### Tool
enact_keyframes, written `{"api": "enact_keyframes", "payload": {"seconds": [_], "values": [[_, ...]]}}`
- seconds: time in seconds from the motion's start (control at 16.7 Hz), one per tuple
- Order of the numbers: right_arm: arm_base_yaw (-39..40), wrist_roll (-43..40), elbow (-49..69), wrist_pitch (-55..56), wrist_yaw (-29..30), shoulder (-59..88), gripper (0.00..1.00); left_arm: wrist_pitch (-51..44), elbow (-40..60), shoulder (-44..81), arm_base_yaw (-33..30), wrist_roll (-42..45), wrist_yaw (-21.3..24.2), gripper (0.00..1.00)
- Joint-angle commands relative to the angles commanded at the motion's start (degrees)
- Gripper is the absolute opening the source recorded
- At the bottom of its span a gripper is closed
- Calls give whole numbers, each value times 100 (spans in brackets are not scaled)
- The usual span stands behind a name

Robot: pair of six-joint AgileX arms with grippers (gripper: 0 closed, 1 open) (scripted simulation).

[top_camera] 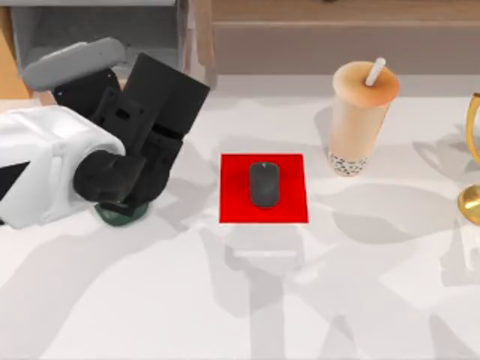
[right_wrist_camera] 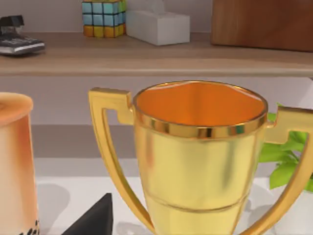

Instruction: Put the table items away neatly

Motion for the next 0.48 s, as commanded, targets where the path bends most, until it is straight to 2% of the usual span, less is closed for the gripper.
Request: {"api": "enact_keyframes", "payload": {"seconds": [0.24,0.48], "values": [[0,0,0,0,0,0,100,169,-184,-340,42,222,258,100],[0,0,0,0,0,0,100,628,-869,-1557,289,961,1107,100]]}}
